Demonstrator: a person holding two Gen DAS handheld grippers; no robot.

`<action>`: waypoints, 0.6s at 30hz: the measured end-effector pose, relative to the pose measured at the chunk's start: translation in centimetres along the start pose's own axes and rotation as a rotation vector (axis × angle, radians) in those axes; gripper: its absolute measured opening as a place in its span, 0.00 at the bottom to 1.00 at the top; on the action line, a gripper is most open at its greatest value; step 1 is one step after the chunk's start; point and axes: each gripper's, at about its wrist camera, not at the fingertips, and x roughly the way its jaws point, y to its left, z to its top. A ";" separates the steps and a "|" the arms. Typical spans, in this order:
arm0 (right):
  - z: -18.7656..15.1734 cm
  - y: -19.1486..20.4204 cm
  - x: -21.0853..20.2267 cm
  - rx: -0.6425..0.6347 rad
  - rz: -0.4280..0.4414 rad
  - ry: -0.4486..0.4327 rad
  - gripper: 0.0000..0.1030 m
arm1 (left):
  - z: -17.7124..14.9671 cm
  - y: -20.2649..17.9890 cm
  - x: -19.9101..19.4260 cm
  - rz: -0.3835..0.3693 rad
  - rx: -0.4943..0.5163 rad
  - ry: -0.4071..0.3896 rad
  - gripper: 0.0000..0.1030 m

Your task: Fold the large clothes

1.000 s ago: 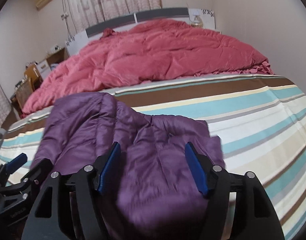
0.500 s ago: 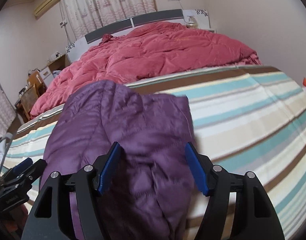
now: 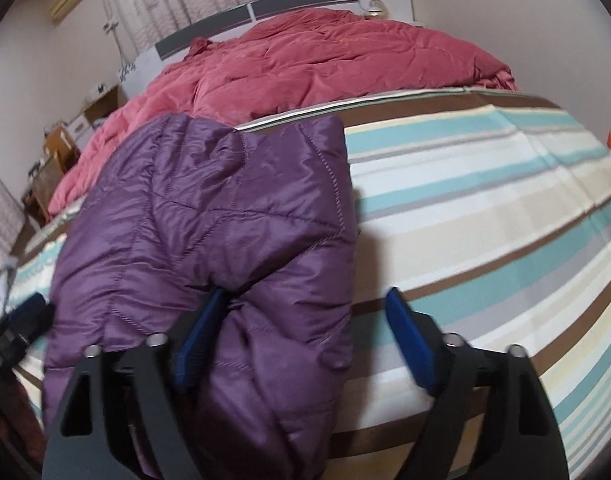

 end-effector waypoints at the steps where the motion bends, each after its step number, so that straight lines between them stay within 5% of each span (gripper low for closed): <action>1: 0.2 0.0 0.0 -0.007 0.005 0.007 0.83 | 0.2 0.4 0.3 -0.013 -0.025 0.014 0.98; 4: 0.5 -0.1 -0.4 -0.017 0.009 0.013 0.83 | 0.5 0.9 0.7 -0.038 -0.062 0.033 0.98; 18: 1.5 -1.4 2.3 -0.028 0.110 0.113 0.92 | 1.1 0.4 2.6 -0.071 0.058 0.108 0.98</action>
